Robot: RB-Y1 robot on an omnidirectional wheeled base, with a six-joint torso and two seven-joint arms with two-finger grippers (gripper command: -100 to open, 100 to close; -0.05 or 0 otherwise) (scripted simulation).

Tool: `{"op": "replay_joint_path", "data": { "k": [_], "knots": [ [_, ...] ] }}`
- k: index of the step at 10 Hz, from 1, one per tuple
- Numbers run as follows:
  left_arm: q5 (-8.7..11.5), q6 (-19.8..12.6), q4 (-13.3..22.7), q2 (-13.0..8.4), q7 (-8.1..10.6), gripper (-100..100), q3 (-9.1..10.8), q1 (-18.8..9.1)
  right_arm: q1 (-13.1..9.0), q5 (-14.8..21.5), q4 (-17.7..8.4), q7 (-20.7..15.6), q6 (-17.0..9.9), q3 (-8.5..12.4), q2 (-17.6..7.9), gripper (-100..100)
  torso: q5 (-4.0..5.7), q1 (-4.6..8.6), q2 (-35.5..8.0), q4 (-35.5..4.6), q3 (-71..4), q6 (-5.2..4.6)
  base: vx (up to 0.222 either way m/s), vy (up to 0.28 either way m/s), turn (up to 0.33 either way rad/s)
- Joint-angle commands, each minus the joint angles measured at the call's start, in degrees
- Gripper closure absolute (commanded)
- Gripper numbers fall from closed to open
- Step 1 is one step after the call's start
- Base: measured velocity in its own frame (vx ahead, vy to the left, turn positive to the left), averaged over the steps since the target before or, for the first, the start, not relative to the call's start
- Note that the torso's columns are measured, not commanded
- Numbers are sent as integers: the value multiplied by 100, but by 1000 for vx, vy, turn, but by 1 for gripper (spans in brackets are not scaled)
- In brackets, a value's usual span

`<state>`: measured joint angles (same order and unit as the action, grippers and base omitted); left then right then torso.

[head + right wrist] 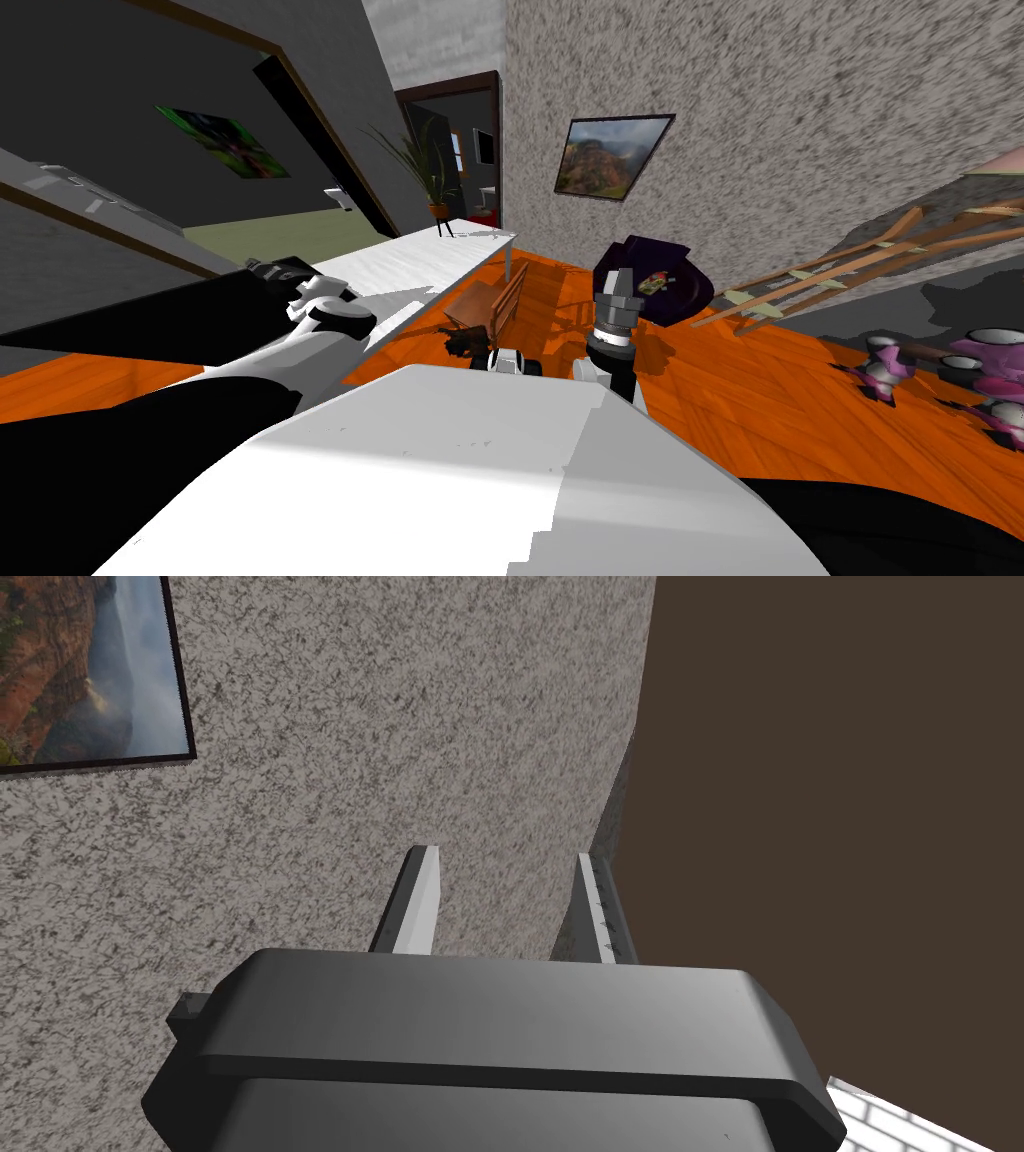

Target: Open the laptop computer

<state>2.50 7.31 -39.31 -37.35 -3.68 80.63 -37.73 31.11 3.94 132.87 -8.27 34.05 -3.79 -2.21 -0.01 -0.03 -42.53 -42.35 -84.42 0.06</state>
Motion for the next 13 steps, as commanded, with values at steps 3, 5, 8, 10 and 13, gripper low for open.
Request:
{"op": "replay_joint_path", "data": {
  "k": [3, 5, 8, 10, 13],
  "knots": [
    [66, -292, 263, -222, 204, 100, -274, -157, 0, 0, 0, 0, 0, 1, -1, 0, -4, -4, 31, 9, -19, -6, 25, 30, 92],
    [146, -541, 451, -354, 423, 100, -613, -281, 2, 0, 0, 0, 0, 0, 0, 0, 3, 7, 48, 14, -30, -7, 110, -2, 268],
    [225, -819, 639, -485, 642, 100, -1052, -405, 0, 0, 0, 0, 0, 0, -1, 0, 0, 0, 3, 2, -4, -14, 65, -22, 124],
    [225, -852, 639, -485, 642, 100, -1305, -405, 0, 0, 0, 0, 0, 0, 0, 0, 7, 17, 3, -1, 0, -5, 8, -42, 120],
    [305, -1131, 827, -617, 861, 100, -1745, -528, 0, 0, 0, 0, 0, 0, 0, 0, 2, 6, 31, 9, -19, -7, 9, -44, 127]
  ]
}}
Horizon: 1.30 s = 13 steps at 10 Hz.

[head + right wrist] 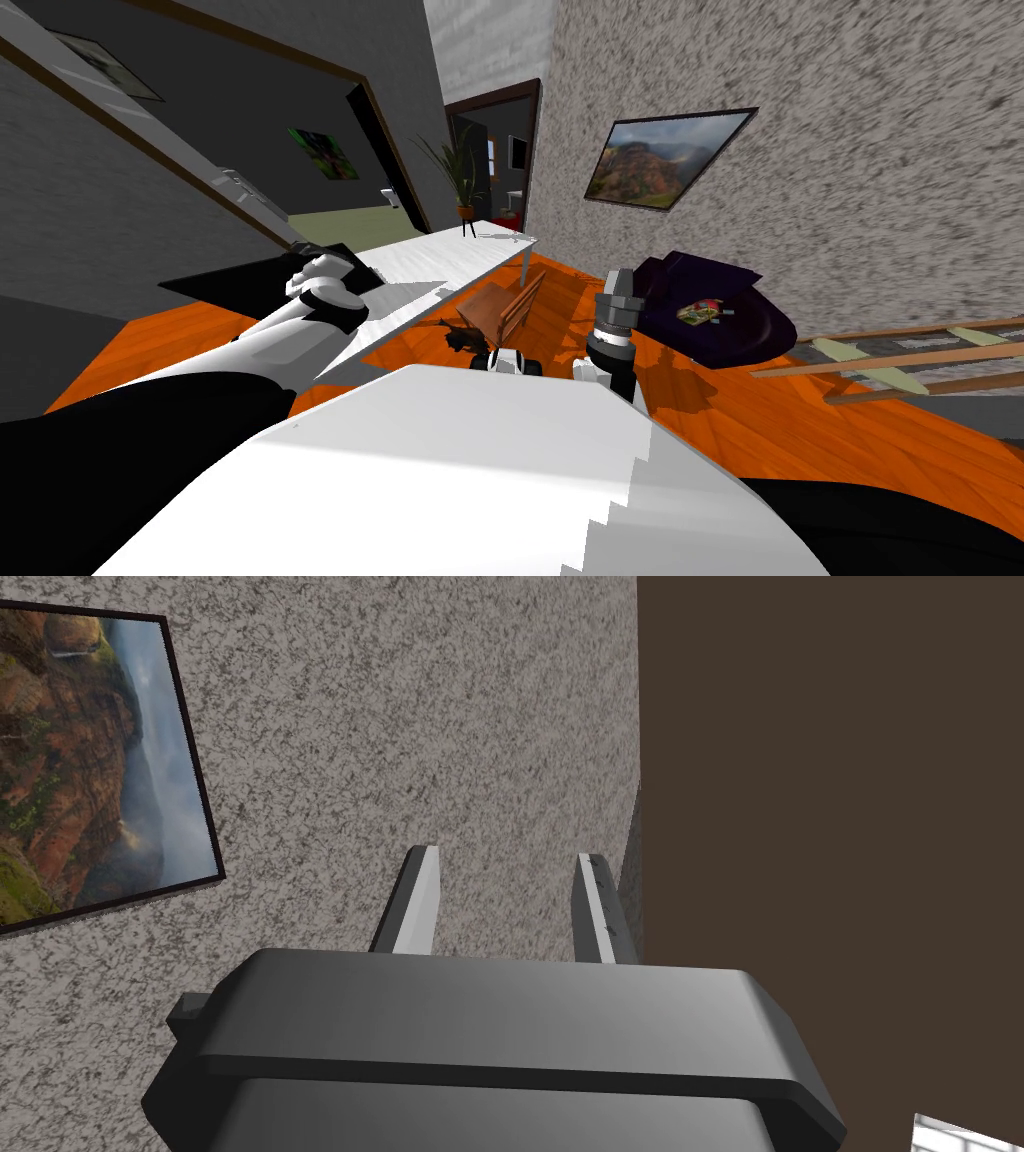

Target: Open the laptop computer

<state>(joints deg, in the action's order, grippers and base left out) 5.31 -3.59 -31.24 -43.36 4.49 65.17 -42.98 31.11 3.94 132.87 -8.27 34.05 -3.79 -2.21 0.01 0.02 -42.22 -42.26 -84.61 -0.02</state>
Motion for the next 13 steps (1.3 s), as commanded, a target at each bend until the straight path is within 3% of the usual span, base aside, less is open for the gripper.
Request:
{"op": "replay_joint_path", "data": {
  "k": [1, 7, 8, 9, 10, 12, 13],
  "knots": [
    [24, -41, 20, -16, 45, 100, -199, -3, -1, 0, 0, 0, 0, 0, -1, 0, -5, -16, -3, -1, 2, -3, -4, 20, -58],
    [24, -41, 20, -16, 45, 100, -199, -3, -1, 0, 0, 0, 0, 0, -1, 0, -2, -4, -7, -2, 5, 1, 0, -1, 3],
    [-263, -230, 66, -152, 295, 100, -82, 25, 0, 0, 0, 0, 0, 0, 0, 0, -1, 2, -6, -2, 4, 4, -5, 18, -72],
    [-304, -230, 66, -152, 295, 100, -82, 25, -1, 0, 0, 0, 0, 0, -1, 0, -2, -7, -8, -3, 5, 0, -5, 27, -80],
    [-514, -419, 112, -289, 544, 100, 36, 54, -1, 0, 0, 0, 0, 0, -1, 0, -4, -7, -7, -2, 5, 1, -7, 41, -117],
    [-632, -419, 112, -289, 544, 100, 36, 54, -1, 0, 0, 0, 0, 1, -1, 0, -2, 0, -5, -2, 4, 2, -2, 12, -35],
    [-888, -608, 158, -425, 794, 100, 154, 83, 0, 0, 0, 0, 0, 0, -1, 0, 1, 8, -4, -2, 3, 3, -5, 25, -70]
  ]
}}
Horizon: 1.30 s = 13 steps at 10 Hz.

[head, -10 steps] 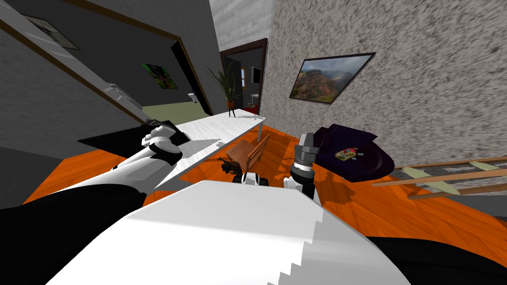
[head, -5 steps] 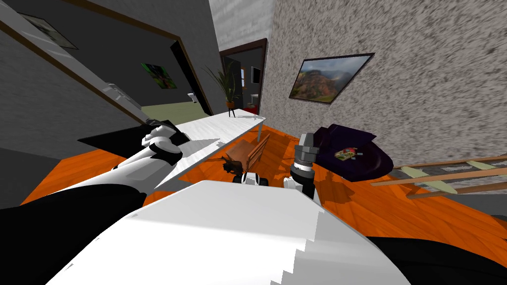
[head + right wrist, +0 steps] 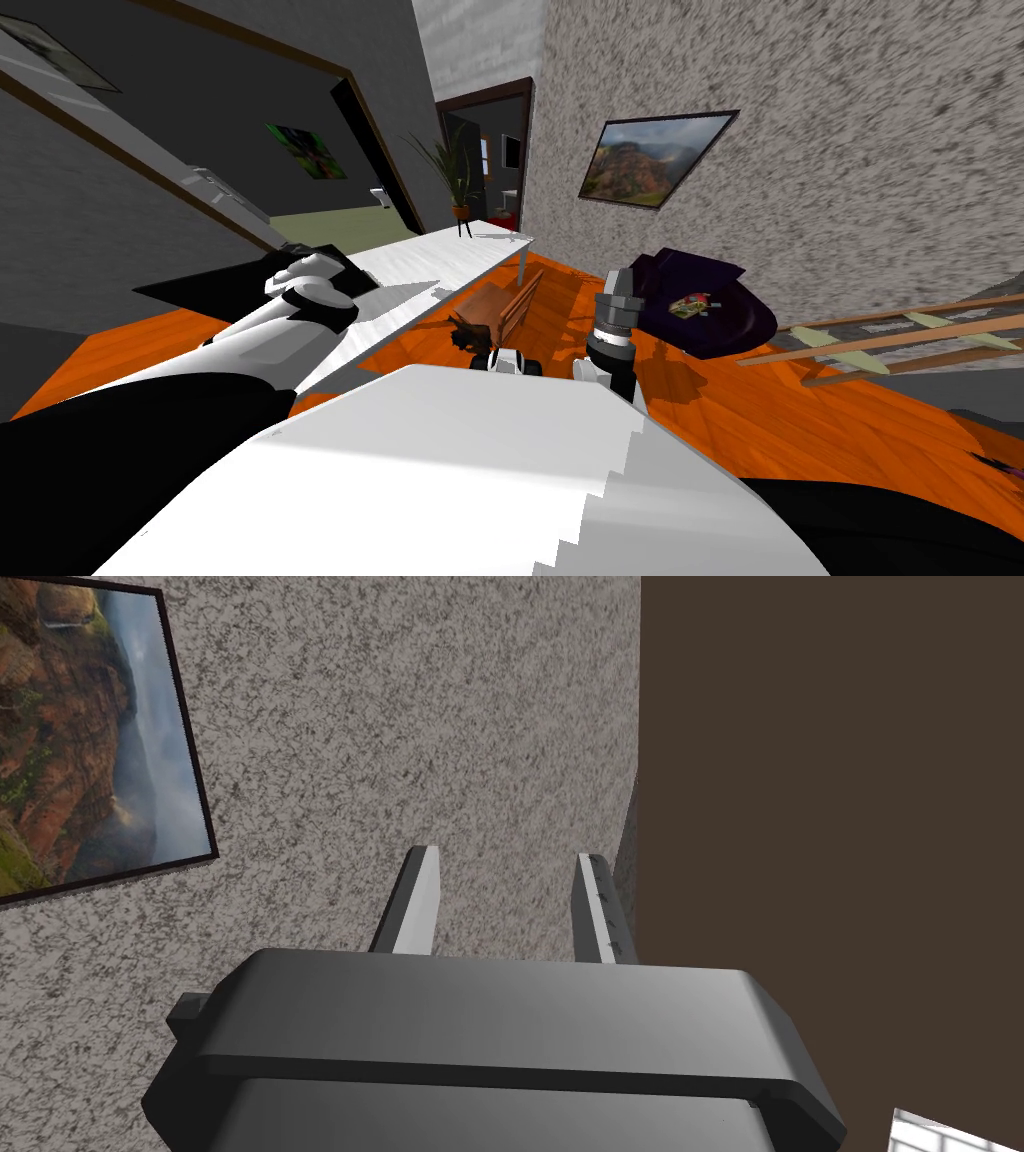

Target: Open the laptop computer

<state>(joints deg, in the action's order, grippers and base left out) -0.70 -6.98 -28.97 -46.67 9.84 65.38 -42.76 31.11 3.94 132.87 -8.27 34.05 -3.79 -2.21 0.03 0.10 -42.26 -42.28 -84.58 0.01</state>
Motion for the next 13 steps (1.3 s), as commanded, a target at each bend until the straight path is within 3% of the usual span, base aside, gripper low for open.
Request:
{"op": "replay_joint_path", "data": {
  "k": [1, 2, 3, 4, 5, 6, 7, 8, 9, 10, 13],
  "knots": [
    [-359, -269, -69, -93, 259, 100, 134, 60, 0, 0, 0, 0, 0, 0, 0, 0, -1, -10, -3, -1, 1, -2, -5, 25, -72],
    [-577, -458, -23, -230, 503, 100, 252, 89, 0, 0, 0, 0, 0, 0, 0, 0, -4, -12, -3, -1, 2, -1, -6, 31, -87],
    [-686, -458, -23, -230, 508, 100, 252, 89, 0, 0, 0, 0, 0, 0, 0, 0, -4, -15, -4, -1, 2, -1, -4, 20, -58],
    [-838, -647, 24, -366, 748, 100, 370, 117, 0, 0, 0, 0, 0, 0, 0, 0, -3, -9, -2, 0, 1, -1, -7, 38, -108],
    [-1014, -647, 24, -366, 758, 100, 370, 117, -1, 0, 0, 0, 0, 0, 0, 0, -3, -13, -2, -1, 1, -3, -5, 28, -81],
    [-1195, -836, 70, -503, 999, 100, 487, 146, 0, 0, 0, 0, 0, 0, 0, 0, -3, -9, -1, 0, 1, 0, -5, 28, -80],
    [-1342, -836, 70, -503, 1008, 100, 487, 146, 0, 0, 0, 0, 0, 0, 0, 0, -2, -9, -2, -1, 1, -1, -5, 26, -74],
    [-1584, -1025, 116, -639, 1257, 100, 605, 175, 0, 0, 0, 0, 0, 0, 0, 0, -3, -8, -2, 0, 1, -1, -5, 30, -86],
    [-1670, -1025, 116, -639, 1257, 100, 605, 175, 0, 0, 0, 0, 0, 0, 0, 0, -2, -10, -3, -1, 1, -1, -3, 15, -43],
    [-1995, -1189, 162, -776, 1507, 100, 723, 204, 0, 0, 0, 0, 0, 0, 0, 0, -3, -6, -1, 0, 1, 0, -2, 13, -36],
    [-1997, -1213, 162, -776, 1507, 100, 723, 204, 0, 0, 0, 0, 0, 0, 0, 0, -3, -9, -1, 0, 1, -2, -3, 14, -40]
  ]
}}
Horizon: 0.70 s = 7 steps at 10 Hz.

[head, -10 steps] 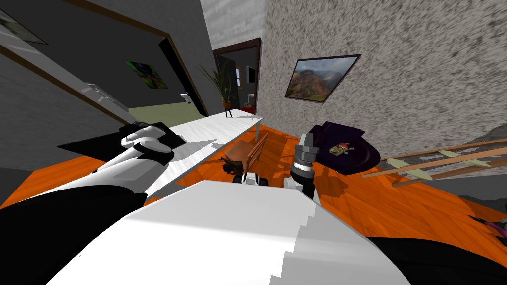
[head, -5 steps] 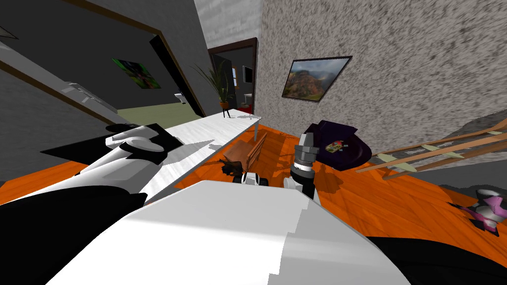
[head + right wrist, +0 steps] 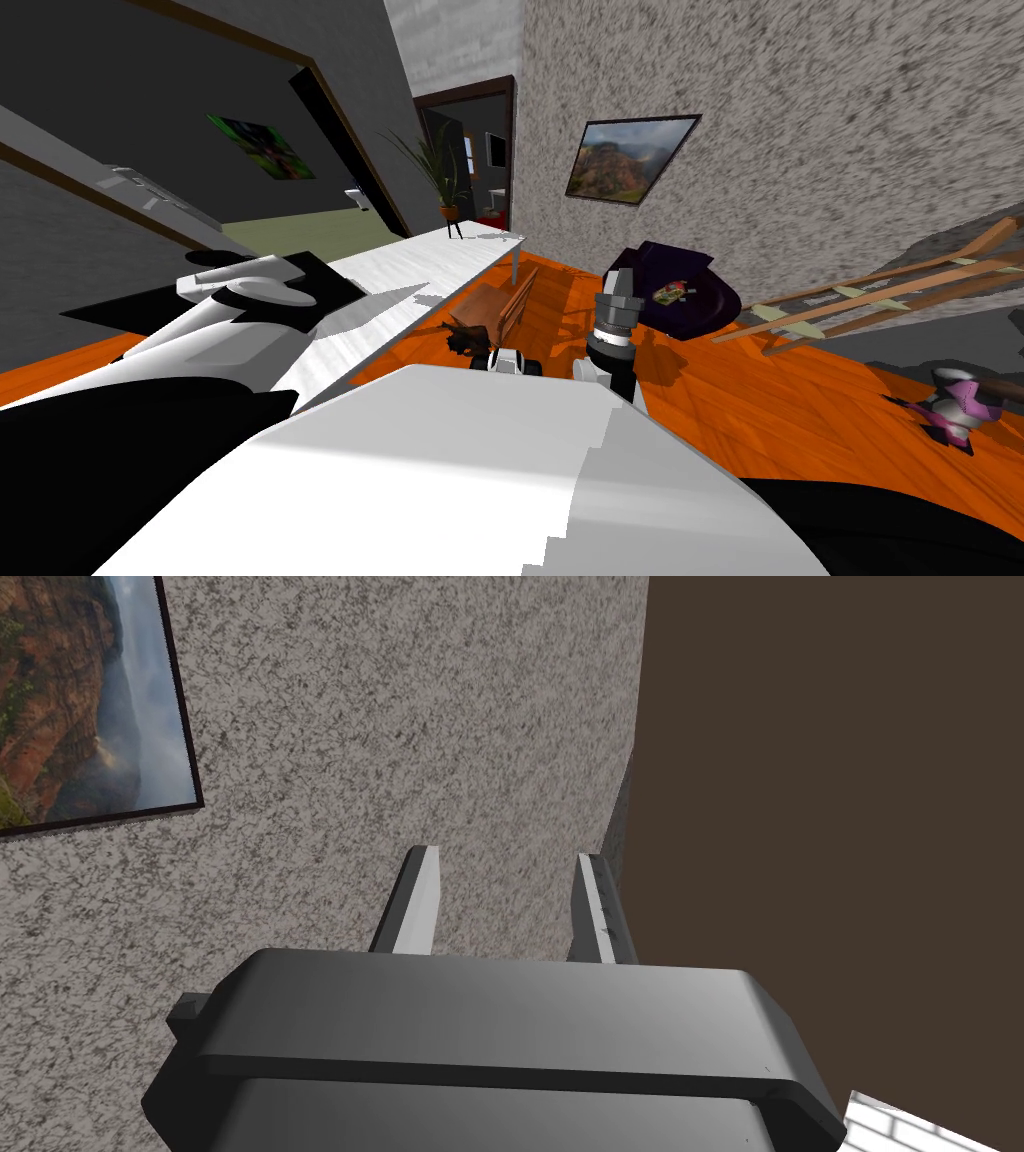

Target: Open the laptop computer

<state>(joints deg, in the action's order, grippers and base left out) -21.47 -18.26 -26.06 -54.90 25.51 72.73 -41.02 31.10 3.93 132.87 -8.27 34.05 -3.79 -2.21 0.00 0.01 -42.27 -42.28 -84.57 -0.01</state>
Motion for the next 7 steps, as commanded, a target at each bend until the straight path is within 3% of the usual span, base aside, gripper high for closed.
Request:
{"op": "replay_joint_path", "data": {
  "k": [1, 6, 7],
  "knots": [
    [80, -86, -130, 48, -60, 100, -12, 30, 0, 0, 0, 0, 0, 0, 0, 0, 0, 0, 0, 0, 0, 0, -2, 9, -26],
    [80, -86, -130, 48, -60, 100, -12, 30, 0, 0, 0, 0, 0, 0, 0, 0, 0, -1, -1, -1, 1, 2, 1, -3, 9],
    [-80, -202, -197, 6, 65, 100, 88, 95, 0, 0, 0, 0, 0, 0, 0, 0, 1, 1, -1, -1, 1, 2, -13, 20, -106]
  ]
}}
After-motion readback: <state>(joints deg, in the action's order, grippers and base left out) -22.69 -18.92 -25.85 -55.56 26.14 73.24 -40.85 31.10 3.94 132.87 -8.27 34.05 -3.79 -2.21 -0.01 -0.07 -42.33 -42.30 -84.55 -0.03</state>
